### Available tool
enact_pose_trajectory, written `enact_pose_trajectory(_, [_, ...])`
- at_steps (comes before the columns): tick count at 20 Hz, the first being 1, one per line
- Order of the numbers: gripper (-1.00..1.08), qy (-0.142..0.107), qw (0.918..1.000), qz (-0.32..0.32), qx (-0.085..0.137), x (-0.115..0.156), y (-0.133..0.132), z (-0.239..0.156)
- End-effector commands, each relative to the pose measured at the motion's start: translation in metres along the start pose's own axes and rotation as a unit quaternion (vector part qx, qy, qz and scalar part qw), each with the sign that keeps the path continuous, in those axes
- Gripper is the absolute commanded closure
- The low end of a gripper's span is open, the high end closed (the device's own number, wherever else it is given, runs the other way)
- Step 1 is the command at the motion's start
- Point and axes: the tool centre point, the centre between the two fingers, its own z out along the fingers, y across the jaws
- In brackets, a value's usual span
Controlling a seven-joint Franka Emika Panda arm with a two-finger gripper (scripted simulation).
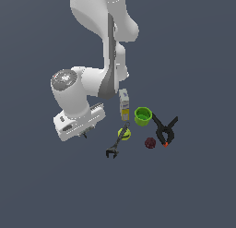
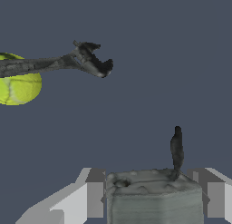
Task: Pick up a designated object from a clutter of objects.
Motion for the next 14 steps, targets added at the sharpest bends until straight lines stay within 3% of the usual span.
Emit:
enact_pose_trajectory(1, [1.08,0.0,1.0,0.0,0.0,-0.004,-0.006,-0.025])
enact_pose_trajectory(14, [1.08,0.001,1.0,-0.001,0.001,-0.022,-0.036,-0.165])
